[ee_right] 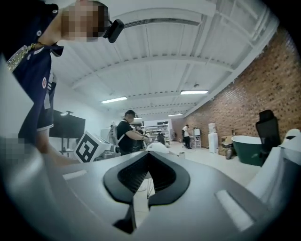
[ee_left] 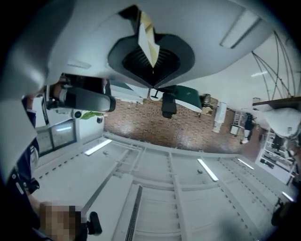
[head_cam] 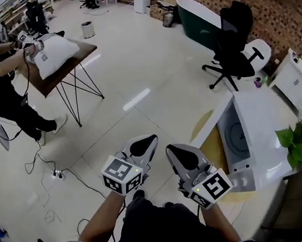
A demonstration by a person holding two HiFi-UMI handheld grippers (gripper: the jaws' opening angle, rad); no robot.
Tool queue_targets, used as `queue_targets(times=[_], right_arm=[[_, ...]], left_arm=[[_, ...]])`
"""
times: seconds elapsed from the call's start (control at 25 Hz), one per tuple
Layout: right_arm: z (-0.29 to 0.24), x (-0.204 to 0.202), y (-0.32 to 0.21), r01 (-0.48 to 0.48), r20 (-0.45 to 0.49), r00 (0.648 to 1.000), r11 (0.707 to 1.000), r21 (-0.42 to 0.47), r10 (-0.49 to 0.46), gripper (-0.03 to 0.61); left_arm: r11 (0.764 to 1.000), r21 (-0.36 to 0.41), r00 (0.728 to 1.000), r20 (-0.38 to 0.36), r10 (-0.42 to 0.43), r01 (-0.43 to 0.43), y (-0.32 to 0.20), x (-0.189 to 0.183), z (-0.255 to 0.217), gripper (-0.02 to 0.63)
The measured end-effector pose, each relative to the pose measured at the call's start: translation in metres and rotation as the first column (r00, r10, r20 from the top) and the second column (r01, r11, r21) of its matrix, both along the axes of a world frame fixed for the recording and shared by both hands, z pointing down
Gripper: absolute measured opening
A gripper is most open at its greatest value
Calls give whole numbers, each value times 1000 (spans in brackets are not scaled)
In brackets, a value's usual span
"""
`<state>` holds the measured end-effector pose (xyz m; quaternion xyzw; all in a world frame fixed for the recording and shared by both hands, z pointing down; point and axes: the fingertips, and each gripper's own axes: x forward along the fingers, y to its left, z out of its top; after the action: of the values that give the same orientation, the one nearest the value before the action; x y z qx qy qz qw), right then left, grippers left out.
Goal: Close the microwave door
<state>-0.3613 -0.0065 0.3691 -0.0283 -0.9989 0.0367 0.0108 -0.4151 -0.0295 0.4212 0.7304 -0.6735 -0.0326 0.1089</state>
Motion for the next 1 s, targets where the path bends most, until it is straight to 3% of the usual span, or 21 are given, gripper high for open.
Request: queue_targets(times=[0.12,0.24,0.52,0.72,1.0], right_arm=[[-4,28,-18,-159,10,987,987,-2,159,1],[-4,58,-32,-296,8,955,955,-6,296,1],[2,134,-54,-611,-13,792,791,-29,610,0],[4,169,-56,-708,-25,706,706,-29,707,1],[4,192,-57,-749,-24,663,662,-28,748,2]], left_arm=[[989,-19,989,17,149,-148,-25,24,-2,12],[967,-43,967,21,254,-253,-42,45,5,12],[885,-94,887,36,461,-456,-71,85,25,12],[856,-113,859,37,511,-505,-74,96,35,12],[845,-127,849,31,527,-519,-79,106,41,12]])
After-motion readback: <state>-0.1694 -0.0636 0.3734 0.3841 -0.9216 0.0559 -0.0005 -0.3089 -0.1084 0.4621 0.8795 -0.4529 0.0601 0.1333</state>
